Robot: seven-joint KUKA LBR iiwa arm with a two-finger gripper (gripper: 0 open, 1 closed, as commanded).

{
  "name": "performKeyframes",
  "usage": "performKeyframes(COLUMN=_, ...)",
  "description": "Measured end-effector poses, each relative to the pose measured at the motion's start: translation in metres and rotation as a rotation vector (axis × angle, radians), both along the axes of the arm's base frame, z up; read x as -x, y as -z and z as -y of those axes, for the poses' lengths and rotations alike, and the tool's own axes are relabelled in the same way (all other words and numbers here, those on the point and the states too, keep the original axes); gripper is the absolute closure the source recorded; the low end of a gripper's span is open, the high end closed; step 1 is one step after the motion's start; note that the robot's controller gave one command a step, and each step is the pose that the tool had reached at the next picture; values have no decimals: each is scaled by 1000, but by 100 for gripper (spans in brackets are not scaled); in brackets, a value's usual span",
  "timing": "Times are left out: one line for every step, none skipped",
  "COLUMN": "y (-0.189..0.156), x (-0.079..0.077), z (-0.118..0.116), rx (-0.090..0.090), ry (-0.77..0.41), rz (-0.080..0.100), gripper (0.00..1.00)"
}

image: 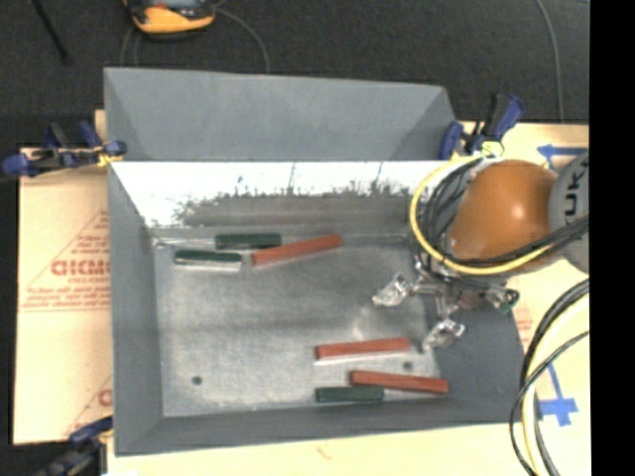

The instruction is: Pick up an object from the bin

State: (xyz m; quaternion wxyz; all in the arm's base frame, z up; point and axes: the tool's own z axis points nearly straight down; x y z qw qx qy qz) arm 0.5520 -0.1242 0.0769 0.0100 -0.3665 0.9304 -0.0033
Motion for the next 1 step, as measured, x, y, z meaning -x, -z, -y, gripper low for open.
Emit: performKeyframes(y=0, x=0, z=0, rx=0, ry=1, rz=0, gripper=0)
